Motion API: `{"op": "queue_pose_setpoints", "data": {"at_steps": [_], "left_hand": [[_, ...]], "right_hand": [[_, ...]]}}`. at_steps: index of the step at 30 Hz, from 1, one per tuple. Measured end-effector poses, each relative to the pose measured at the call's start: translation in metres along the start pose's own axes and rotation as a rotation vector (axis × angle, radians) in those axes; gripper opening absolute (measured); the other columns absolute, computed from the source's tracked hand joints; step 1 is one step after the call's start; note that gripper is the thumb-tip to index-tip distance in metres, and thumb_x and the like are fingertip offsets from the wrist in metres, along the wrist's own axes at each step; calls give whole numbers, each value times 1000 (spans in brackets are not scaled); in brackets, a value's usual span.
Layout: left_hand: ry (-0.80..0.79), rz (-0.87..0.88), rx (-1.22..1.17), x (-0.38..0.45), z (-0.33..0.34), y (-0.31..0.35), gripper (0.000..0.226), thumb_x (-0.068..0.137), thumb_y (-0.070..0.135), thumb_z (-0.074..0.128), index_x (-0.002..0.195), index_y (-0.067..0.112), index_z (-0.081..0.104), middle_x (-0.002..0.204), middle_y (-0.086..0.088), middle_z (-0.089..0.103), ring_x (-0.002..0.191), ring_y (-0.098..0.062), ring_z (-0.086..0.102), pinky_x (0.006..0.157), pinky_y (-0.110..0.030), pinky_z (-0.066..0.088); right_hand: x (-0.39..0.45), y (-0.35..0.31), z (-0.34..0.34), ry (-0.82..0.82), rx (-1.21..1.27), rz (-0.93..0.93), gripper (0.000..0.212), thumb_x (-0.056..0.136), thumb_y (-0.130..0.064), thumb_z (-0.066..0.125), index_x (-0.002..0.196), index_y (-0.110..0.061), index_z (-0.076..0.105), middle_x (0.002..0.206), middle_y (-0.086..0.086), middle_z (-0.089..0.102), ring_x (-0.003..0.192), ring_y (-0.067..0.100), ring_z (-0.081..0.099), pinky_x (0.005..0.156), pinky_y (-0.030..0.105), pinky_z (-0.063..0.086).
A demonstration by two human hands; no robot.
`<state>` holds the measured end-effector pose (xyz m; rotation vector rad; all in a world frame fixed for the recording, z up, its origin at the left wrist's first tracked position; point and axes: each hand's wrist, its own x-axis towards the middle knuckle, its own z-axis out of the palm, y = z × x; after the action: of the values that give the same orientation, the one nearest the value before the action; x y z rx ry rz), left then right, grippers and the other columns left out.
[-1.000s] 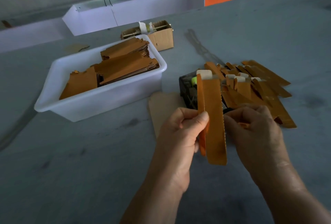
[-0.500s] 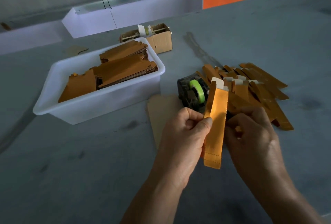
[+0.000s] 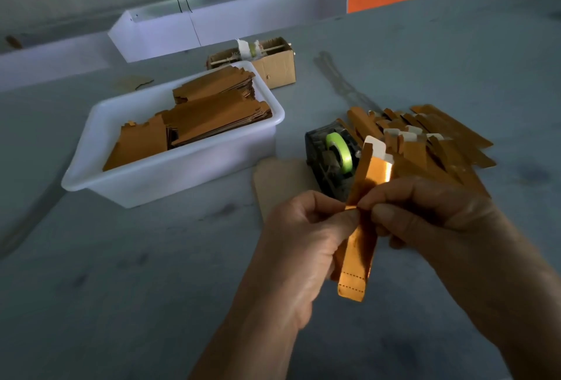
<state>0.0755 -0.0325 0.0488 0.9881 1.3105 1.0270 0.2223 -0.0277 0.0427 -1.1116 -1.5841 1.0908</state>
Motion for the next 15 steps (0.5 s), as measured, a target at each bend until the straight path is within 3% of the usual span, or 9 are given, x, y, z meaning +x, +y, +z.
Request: {"op": "queue_pose_setpoints", "data": {"at_steps": [3, 6, 9, 15], "left_hand": [[3, 11, 47, -2, -1, 2, 7, 85, 15, 69, 79, 11, 66, 59, 1, 62, 51, -9, 54, 42, -18, 38], [-20, 38, 86, -4, -1, 2, 10, 87, 19, 68, 80, 12, 65, 53, 6, 58, 42, -3, 49, 38, -14, 34], [-41, 74, 121, -6, -1, 4, 11, 88, 20, 66, 81, 11, 65, 53, 4, 60, 39, -4, 49, 38, -16, 37], [-79, 69, 79, -7, 0, 1, 4, 88, 12, 65, 85, 11, 67, 75, -5, 75, 69, -18, 73, 67, -33, 60]], "right_hand": [[1, 0, 1, 1, -28, -20, 18, 77, -17, 60, 80, -30, 72, 81, -7, 68, 71, 4, 62, 56, 12, 48], [1, 0, 2, 6, -111, -20, 37, 78, -14, 62, 104, -40, 60, 80, -7, 67, 73, 6, 64, 58, 13, 50], [1, 0, 3, 77, -130, 7, 43, 77, -11, 65, 107, -37, 49, 80, -5, 68, 71, 10, 67, 56, 20, 52], [1, -5, 5, 136, -239, 47, 31, 74, -16, 70, 89, -32, 47, 77, -15, 68, 64, 3, 65, 49, 21, 48]]}}
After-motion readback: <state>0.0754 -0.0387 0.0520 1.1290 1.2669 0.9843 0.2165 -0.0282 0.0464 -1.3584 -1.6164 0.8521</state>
